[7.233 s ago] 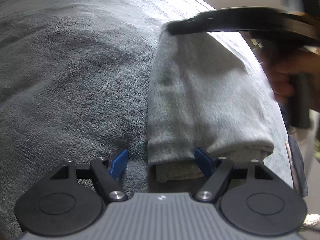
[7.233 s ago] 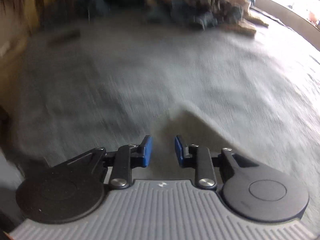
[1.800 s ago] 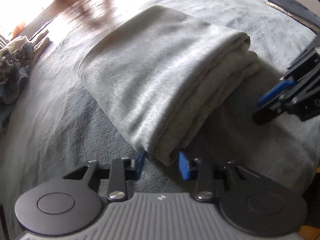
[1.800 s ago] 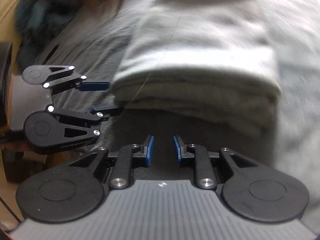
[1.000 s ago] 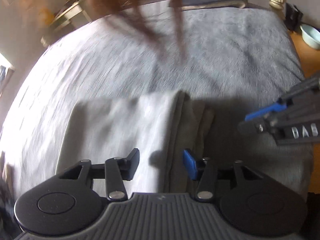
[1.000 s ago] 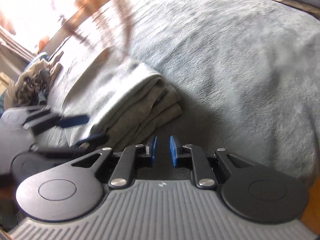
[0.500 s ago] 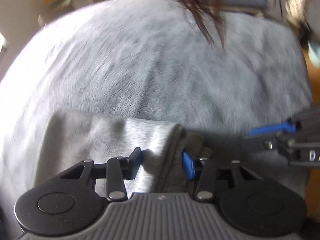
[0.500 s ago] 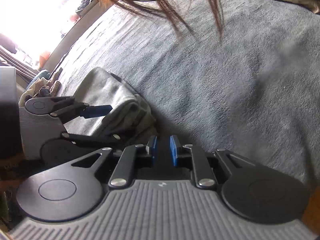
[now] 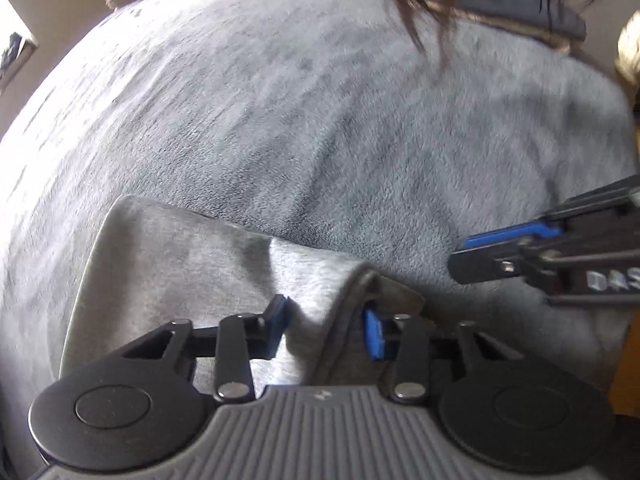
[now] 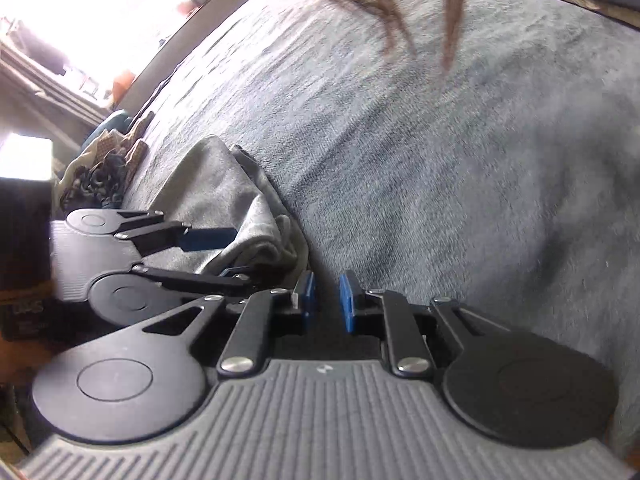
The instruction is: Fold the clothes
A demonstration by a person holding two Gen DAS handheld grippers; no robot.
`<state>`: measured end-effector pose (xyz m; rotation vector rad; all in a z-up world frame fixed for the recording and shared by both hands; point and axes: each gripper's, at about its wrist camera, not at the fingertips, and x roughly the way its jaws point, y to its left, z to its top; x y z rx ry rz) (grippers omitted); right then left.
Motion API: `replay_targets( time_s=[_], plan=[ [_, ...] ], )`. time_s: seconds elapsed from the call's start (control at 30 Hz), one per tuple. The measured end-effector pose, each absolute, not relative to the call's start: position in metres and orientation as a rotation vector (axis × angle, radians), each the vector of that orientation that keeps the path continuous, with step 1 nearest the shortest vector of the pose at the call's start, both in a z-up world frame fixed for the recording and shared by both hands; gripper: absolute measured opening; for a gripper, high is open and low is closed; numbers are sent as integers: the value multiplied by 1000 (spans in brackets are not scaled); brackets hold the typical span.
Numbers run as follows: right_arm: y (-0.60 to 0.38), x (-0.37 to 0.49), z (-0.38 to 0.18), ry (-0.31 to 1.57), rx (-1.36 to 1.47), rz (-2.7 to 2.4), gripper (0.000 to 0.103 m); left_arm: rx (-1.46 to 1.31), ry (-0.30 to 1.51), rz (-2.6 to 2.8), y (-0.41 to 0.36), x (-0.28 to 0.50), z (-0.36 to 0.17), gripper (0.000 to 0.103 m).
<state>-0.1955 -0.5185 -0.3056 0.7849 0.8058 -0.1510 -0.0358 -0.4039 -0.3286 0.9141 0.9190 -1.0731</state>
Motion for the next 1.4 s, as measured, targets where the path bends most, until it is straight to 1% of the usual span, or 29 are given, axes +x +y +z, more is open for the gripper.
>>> replay_targets(
  time_s=[0.13, 0.17, 0.2, 0.23, 0.33, 0.57, 0.67, 0.8, 1.1, 1.13, 1.17, 1.23, 1.3, 1.4],
  plan=[
    [-534, -181, -310, 825, 811, -80, 13, 787, 1011, -1082, -398, -15, -317, 36],
    [-537, -178, -311, 827, 820, -62, 13, 755, 1032, -1082, -396, -10, -316, 34],
    [-539, -174, -312, 827, 830, -42, 13, 729, 1047, -1075, -394, -6, -315, 26],
    [-542, -171, -314, 827, 840, -21, 14, 702, 1062, -1067, -393, -1, -314, 20],
    [-544, -162, -315, 832, 859, 29, 14, 627, 1105, -1054, -389, 12, -310, 20],
    [-530, -148, -316, 865, 835, 117, 14, 619, 1109, -1076, -386, 15, -309, 20],
    [-525, -144, -320, 887, 856, 164, 16, 614, 1101, -1080, -383, 15, -306, 20],
    [-522, -142, -329, 919, 950, 156, 16, 628, 1071, -1089, -381, 13, -303, 20],
    [-533, -150, -355, 881, 1254, 65, 19, 629, 1005, -1107, -371, 16, -287, 19],
    [-533, -152, -355, 882, 1271, 55, 20, 625, 1001, -1107, -369, 17, -285, 19],
    [-532, -153, -355, 888, 1281, 44, 25, 622, 996, -1106, -367, 18, -283, 19],
    [-531, -155, -354, 894, 1303, 22, 28, 607, 994, -1104, -364, 20, -281, 19],
    [-529, -157, -354, 875, 1333, 2, 33, 594, 995, -1100, -361, 21, -281, 18],
    [-525, -154, -354, 857, 1333, -19, 36, 580, 992, -1095, -359, 21, -282, 18]
  ],
)
